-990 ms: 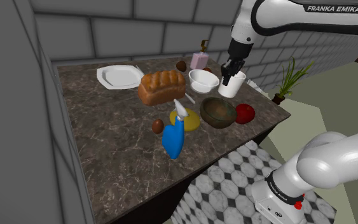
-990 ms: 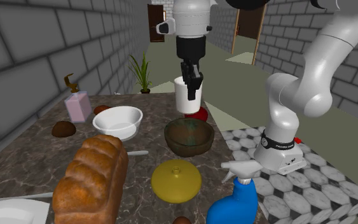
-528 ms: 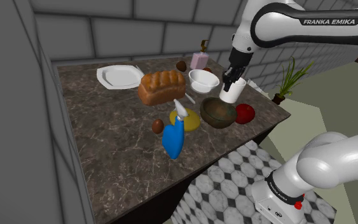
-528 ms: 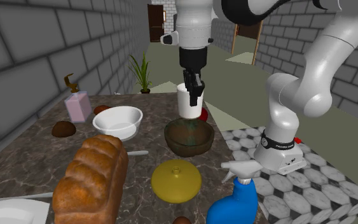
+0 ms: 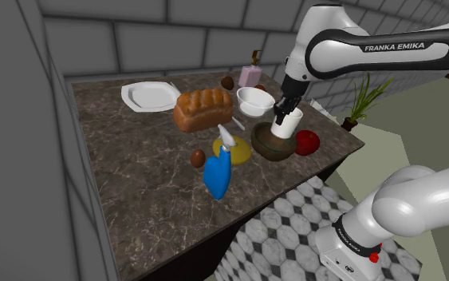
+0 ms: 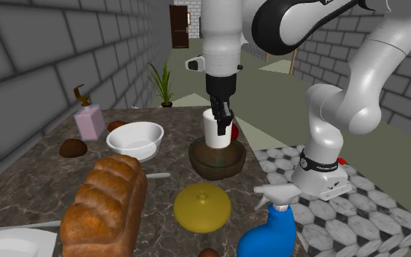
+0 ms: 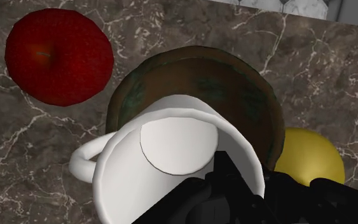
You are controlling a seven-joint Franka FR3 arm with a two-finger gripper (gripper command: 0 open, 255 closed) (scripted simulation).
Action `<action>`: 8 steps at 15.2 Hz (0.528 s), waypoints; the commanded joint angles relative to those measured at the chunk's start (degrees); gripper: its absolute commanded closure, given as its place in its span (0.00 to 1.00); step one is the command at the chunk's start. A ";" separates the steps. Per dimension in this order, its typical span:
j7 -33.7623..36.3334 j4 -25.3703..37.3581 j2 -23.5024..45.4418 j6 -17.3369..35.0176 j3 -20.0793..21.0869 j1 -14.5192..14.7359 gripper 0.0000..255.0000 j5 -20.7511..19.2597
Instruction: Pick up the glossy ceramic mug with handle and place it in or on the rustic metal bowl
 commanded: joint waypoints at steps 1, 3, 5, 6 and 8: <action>0.12 -1.12 0.41 1.57 0.10 0.02 1.00 0.01; 0.18 -1.97 0.74 2.75 0.16 0.02 1.00 0.00; 0.18 -1.97 0.74 2.75 0.16 0.02 1.00 0.00; 0.18 -1.97 0.74 2.75 0.16 0.02 1.00 0.00; 0.18 -1.97 0.74 2.75 0.16 0.02 1.00 0.00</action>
